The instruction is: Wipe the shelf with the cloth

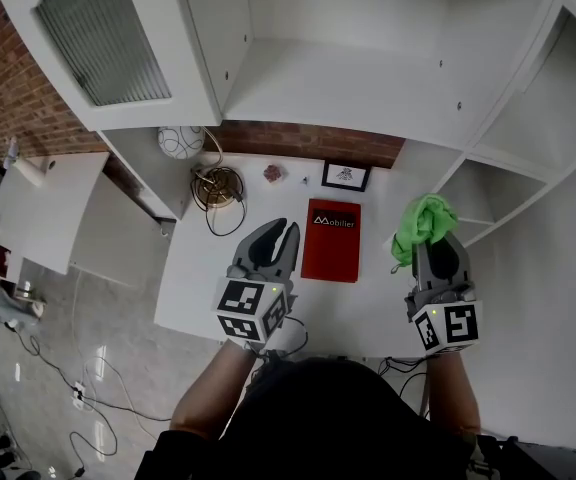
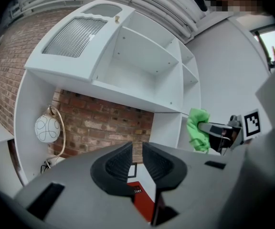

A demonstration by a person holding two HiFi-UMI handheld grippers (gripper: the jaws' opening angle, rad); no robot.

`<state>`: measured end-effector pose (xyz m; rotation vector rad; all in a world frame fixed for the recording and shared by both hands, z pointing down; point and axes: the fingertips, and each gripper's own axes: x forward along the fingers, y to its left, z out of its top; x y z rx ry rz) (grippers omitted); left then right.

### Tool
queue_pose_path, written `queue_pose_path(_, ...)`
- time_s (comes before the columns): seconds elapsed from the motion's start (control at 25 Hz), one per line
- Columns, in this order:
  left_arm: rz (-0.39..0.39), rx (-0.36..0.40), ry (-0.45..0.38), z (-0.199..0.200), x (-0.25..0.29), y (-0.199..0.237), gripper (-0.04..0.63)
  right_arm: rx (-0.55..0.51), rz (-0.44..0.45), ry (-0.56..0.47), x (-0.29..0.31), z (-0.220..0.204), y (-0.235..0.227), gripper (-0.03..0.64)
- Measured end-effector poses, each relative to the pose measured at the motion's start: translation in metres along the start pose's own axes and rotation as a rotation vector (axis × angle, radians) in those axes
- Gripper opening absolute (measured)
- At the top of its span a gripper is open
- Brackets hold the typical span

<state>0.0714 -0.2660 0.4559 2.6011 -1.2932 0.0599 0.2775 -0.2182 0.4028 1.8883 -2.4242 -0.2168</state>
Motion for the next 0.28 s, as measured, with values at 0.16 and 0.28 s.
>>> queue_pose_path(0.16, 0.000, -0.002, -0.001, 0.001, -0.005, 0.008, 0.064, -0.005, -0.003, 0.005, 0.003, 0.002, 0.008, 0.055)
queue_pose_path(0.28, -0.002, -0.002, -0.003, 0.002, -0.009, 0.015, 0.064, -0.006, -0.007, 0.008, 0.004, 0.003, 0.015, 0.055)
